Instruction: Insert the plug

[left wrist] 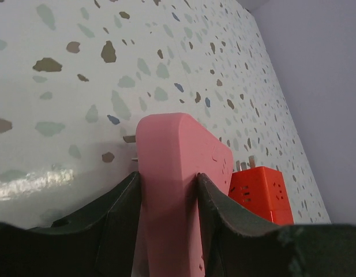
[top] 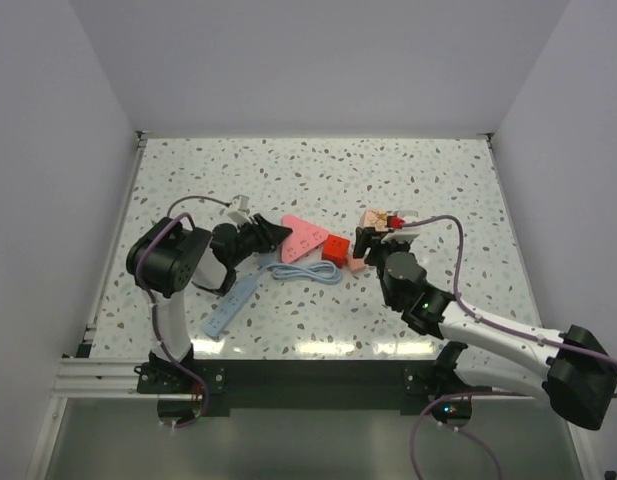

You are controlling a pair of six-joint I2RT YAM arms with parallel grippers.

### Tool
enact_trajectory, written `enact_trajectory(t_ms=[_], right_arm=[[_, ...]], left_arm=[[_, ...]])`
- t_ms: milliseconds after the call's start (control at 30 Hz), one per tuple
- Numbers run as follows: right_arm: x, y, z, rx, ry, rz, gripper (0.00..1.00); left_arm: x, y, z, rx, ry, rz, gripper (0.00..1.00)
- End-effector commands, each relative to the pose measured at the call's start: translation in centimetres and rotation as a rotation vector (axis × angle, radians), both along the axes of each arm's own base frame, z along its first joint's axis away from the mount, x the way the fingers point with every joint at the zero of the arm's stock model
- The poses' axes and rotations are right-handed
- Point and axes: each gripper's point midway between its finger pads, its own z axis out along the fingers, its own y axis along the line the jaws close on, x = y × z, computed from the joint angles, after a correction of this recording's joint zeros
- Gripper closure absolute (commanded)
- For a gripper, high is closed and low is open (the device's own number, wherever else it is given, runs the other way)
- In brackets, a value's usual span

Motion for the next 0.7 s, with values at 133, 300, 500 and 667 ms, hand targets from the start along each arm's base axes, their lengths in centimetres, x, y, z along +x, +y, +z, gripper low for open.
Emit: enact_trajectory(t_ms=[133, 300, 500, 667], right_arm=[[1.6, 3.5, 2.7, 0.114, -0.053, 0.062, 1.0], [2.2, 5.6, 2.4, 0.143, -0.04, 0.117, 1.0], [2.6, 7.1, 0.9, 0.186, -0.007, 0.14, 1.0], [3.3, 8.0, -0.5, 0.219, 0.011, 0.127, 1.0]], left_arm=[[-1.4, 4.1, 4.0, -0.009, -0.169, 0.31, 1.0], [-2.7, 3.3, 3.0, 0.025, -0.133, 0.354, 1.0], [-3.6, 2.9, 1.3, 0.066, -0.062, 0.401, 1.0], [-4.8, 2.9, 0.4, 0.068, -0.036, 0.408, 1.0]])
